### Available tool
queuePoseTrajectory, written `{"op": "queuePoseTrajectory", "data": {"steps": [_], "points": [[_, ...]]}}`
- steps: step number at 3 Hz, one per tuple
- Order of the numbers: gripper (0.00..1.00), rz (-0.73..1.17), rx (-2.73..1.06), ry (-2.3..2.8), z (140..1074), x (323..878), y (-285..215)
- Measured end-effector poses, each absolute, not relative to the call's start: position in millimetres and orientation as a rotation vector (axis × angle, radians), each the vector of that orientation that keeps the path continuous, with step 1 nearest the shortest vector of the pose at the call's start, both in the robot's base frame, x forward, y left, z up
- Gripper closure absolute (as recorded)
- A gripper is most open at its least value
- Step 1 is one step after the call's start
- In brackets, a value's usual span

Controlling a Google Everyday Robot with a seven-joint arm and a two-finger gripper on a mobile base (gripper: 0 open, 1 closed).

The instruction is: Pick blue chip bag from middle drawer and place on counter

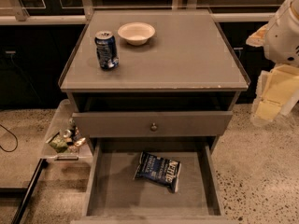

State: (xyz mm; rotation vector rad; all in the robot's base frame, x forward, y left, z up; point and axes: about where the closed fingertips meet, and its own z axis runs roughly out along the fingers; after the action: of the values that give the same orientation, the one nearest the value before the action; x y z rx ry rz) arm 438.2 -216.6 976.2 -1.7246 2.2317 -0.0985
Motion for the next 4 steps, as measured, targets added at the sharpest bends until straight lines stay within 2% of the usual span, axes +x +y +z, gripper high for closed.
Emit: {"op": "queuePoseTrajectory", "data": {"steps": [2,4], "points": [[0.00,-0.074,-1.723,2.236,958,442,-213],[0.00,0.039,-1.754,2.219,855,451,-197]]}}
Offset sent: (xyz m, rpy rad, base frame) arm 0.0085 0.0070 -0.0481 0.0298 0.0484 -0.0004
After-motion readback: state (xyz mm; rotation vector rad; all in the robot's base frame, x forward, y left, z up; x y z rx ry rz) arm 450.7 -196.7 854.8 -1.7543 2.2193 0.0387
